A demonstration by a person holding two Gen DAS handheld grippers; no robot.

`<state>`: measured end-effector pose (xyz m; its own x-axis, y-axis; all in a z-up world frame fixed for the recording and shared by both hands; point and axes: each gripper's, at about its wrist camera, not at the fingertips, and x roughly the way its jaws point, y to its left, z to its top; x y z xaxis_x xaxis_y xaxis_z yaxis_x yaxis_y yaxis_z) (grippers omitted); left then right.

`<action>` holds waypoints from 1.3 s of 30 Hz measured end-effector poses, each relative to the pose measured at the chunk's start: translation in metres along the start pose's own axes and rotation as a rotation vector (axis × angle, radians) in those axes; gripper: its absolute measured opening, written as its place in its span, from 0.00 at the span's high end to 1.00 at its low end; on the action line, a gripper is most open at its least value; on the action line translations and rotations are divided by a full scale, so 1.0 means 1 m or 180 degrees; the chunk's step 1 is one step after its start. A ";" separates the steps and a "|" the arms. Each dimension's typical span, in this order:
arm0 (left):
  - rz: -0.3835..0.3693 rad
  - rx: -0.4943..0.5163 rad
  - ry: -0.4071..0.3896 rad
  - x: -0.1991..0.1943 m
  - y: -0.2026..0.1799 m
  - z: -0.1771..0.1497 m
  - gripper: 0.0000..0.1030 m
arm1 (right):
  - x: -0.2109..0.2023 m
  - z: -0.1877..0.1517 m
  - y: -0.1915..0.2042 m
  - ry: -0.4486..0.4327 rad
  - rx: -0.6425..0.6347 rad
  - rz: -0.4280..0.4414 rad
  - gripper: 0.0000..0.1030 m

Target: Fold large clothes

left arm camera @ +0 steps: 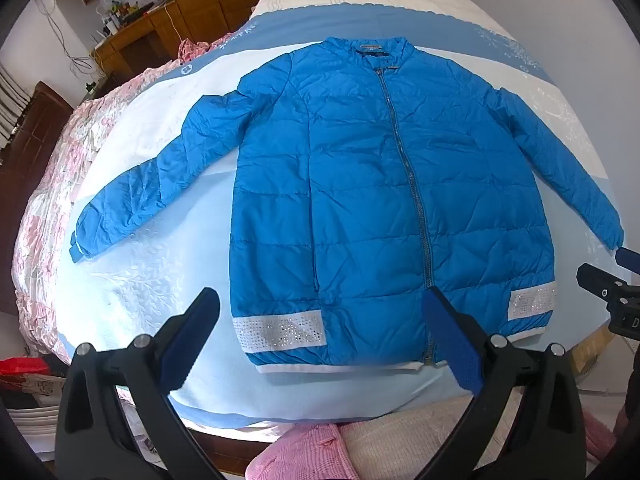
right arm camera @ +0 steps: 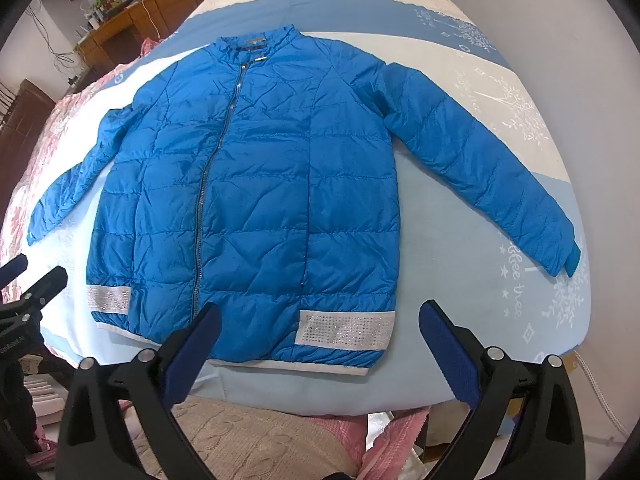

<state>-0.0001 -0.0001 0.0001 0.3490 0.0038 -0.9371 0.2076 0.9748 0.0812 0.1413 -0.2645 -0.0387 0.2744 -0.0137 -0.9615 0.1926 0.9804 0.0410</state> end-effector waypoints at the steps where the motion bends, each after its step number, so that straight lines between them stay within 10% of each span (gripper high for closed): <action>1: 0.0004 0.0000 -0.0002 0.000 0.000 0.000 0.03 | 0.000 0.000 0.000 0.0001 -0.0001 0.0000 0.04; 32: 0.0011 0.0001 -0.0003 0.006 0.003 0.002 0.03 | 0.007 0.011 -0.006 -0.0007 0.0038 -0.0011 0.04; 39: -0.0016 0.0042 -0.0084 0.020 -0.007 0.028 0.03 | 0.017 0.013 -0.037 0.0004 0.0360 0.0336 0.04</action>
<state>0.0309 -0.0130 -0.0093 0.3717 -0.0073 -0.9283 0.2213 0.9718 0.0810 0.1516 -0.3032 -0.0532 0.2976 0.0885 -0.9506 0.2676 0.9480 0.1720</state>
